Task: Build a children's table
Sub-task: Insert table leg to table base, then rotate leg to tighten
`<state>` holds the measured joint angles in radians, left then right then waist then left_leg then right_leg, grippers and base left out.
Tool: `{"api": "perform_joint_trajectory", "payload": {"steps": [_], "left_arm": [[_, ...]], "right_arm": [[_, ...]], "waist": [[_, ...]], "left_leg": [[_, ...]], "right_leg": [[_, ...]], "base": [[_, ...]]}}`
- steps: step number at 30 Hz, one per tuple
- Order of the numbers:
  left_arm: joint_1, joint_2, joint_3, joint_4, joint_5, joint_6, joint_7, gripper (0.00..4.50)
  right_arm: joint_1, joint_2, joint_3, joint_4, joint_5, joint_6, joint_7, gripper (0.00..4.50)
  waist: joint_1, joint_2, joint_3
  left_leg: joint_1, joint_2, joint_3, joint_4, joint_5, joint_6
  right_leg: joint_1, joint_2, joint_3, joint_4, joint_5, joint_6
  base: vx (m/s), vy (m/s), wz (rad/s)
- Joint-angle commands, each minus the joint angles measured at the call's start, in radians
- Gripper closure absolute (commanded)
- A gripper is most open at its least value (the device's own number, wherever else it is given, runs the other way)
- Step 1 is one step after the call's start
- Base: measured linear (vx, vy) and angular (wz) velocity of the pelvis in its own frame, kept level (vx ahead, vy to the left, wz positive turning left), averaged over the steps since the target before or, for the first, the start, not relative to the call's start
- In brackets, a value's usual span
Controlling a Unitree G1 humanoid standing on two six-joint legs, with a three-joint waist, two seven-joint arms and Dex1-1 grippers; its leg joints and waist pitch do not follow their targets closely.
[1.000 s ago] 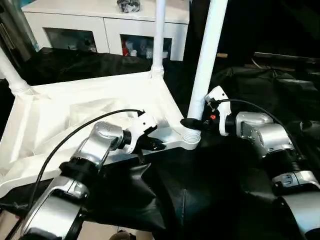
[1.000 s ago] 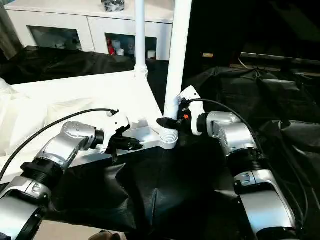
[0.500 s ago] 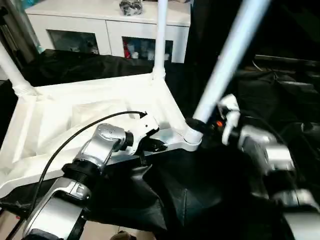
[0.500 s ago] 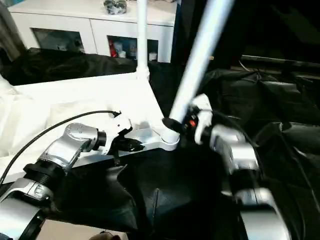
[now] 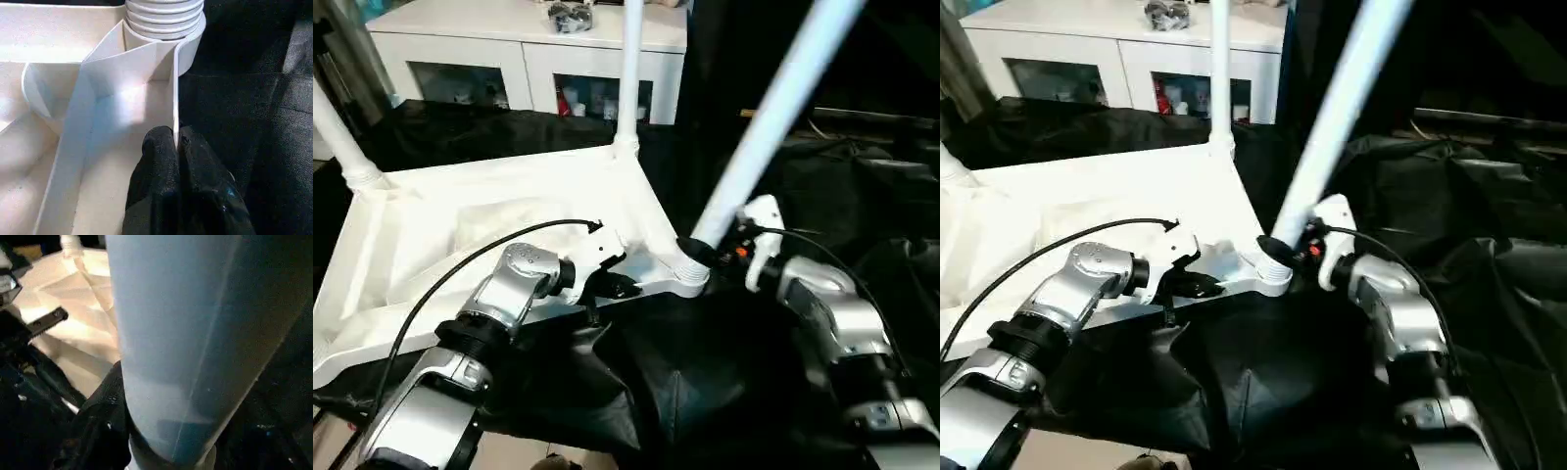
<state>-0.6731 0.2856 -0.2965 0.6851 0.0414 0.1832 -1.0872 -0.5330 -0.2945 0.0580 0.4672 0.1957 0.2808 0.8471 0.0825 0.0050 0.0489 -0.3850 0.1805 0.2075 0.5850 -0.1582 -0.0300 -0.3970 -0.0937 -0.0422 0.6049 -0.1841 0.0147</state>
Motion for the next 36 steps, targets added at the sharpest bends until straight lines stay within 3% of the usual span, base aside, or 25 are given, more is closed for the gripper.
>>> {"api": "perform_joint_trajectory", "payload": {"steps": [1, 3, 4, 5, 11, 15, 21, 28, 30, 33, 34, 35, 36], "left_arm": [[0.002, -0.007, -0.021, -0.005, 0.010, -0.003, -0.008, 4.50], [0.003, -0.005, -0.021, -0.007, 0.009, -0.003, -0.008, 4.50], [0.003, -0.003, -0.018, -0.005, 0.009, -0.004, -0.006, 4.50], [0.003, -0.002, -0.017, -0.005, 0.008, -0.005, -0.006, 4.50], [0.006, 0.003, -0.012, -0.003, 0.001, -0.034, -0.023, 4.50], [0.020, 0.023, -0.035, -0.040, -0.031, -0.118, -0.154, 4.50], [0.017, 0.058, -0.060, -0.064, -0.051, -0.137, -0.279, 4.50], [-0.007, 0.052, -0.020, -0.023, -0.041, -0.145, -0.221, 4.50], [-0.021, 0.039, -0.002, 0.004, -0.029, -0.141, -0.161, 4.50], [-0.044, 0.012, 0.027, 0.035, -0.028, -0.095, -0.072, 4.50], [-0.044, 0.012, 0.027, 0.035, -0.028, -0.095, -0.072, 4.50], [-0.053, 0.001, 0.036, 0.041, -0.026, -0.073, -0.036, 4.50], [-0.069, -0.018, 0.048, 0.053, -0.019, -0.041, 0.023, 4.50]], "right_arm": [[0.017, 0.011, 0.090, 0.060, -0.036, 0.047, 0.057, 2.63], [0.015, 0.010, 0.103, 0.068, -0.039, 0.049, 0.073, 2.63], [0.015, 0.008, 0.118, 0.079, -0.046, 0.046, 0.101, 2.63], [0.017, 0.008, 0.121, 0.083, -0.047, 0.041, 0.110, 2.63], [0.022, 0.009, 0.118, 0.104, -0.031, 0.005, 0.159, 2.63], [0.027, -0.007, 0.126, 0.115, -0.027, -0.050, 0.251, 2.63], [0.053, -0.039, 0.146, 0.084, -0.005, -0.063, 0.377, 2.63], [0.078, -0.047, 0.163, 0.070, -0.008, -0.080, 0.432, 2.63], [0.071, -0.031, 0.151, 0.102, -0.021, -0.099, 0.395, 2.63], [0.019, 0.014, 0.105, 0.233, -0.078, -0.138, 0.185, 2.63], [0.019, 0.014, 0.105, 0.233, -0.078, -0.138, 0.185, 2.63], [-0.004, 0.030, 0.085, 0.283, -0.095, -0.146, 0.091, 2.63], [-0.032, 0.052, 0.051, 0.340, -0.095, -0.143, -0.010, 2.63]], "waist": [[-0.004, -0.007, -0.055], [-0.004, -0.002, -0.055], [-0.005, -0.017, -0.055], [-0.001, -0.011, -0.056], [-0.001, -0.010, -0.058], [0.002, -0.007, -0.059], [0.007, 0.000, -0.060], [0.011, -0.002, -0.059], [0.012, -0.001, -0.059], [0.004, -0.003, -0.049], [0.001, -0.003, -0.047], [-0.009, -0.003, -0.043], [-0.012, -0.003, -0.042]], "left_leg": [[0.033, 0.050, -0.037, -0.083, -0.424, -0.041], [0.033, 0.052, -0.035, -0.083, -0.415, -0.041], [0.030, 0.052, -0.034, -0.084, -0.404, -0.036], [0.031, 0.052, -0.034, -0.084, -0.395, -0.034], [0.033, 0.052, -0.033, -0.085, -0.404, -0.037], [0.031, 0.053, -0.033, -0.085, -0.402, -0.032], [0.035, 0.058, -0.031, -0.090, -0.404, -0.033], [0.036, 0.060, -0.029, -0.091, -0.409, -0.038], [0.038, 0.059, -0.029, -0.090, -0.417, -0.041], [0.044, 0.054, -0.034, -0.090, -0.491, -0.059], [0.045, 0.055, -0.040, -0.092, -0.504, -0.069], [0.048, 0.052, -0.050, -0.092, -0.554, -0.082], [0.049, 0.051, -0.053, -0.093, -0.568, -0.084]], "right_leg": [[0.017, -0.059, 0.033, -0.093, -0.410, -0.184], [0.015, -0.058, 0.035, -0.094, -0.394, -0.185], [0.018, -0.057, 0.035, -0.093, -0.373, -0.187], [0.019, -0.059, 0.035, -0.090, -0.361, -0.192], [0.020, -0.058, 0.035, -0.089, -0.332, -0.203], [0.023, -0.058, 0.035, -0.092, -0.334, -0.200], [0.024, -0.054, 0.032, -0.082, -0.283, -0.231], [0.024, -0.056, 0.033, -0.080, -0.259, -0.250], [0.022, -0.059, 0.034, -0.083, -0.277, -0.248], [0.012, -0.064, 0.033, -0.098, -0.424, -0.222], [0.011, -0.067, 0.033, -0.101, -0.467, -0.209], [0.008, -0.071, 0.026, -0.113, -0.596, -0.160], [0.009, -0.070, 0.022, -0.118, -0.627, -0.146]], "base": [[0.000, 0.000, 0.00], [0.000, 0.000, 0.00], [0.000, 0.000, 0.00], [0.000, 0.000, 0.00], [0.000, 0.000, 0.00], [0.000, 0.000, 0.00], [0.000, 0.000, 0.00], [0.000, 0.000, 0.00], [0.000, 0.000, 0.00], [0.000, 0.000, 0.00], [-0.060, 0.002, -0.09], [-0.060, 0.002, -0.09], [-0.068, 0.015, -0.15]]}}
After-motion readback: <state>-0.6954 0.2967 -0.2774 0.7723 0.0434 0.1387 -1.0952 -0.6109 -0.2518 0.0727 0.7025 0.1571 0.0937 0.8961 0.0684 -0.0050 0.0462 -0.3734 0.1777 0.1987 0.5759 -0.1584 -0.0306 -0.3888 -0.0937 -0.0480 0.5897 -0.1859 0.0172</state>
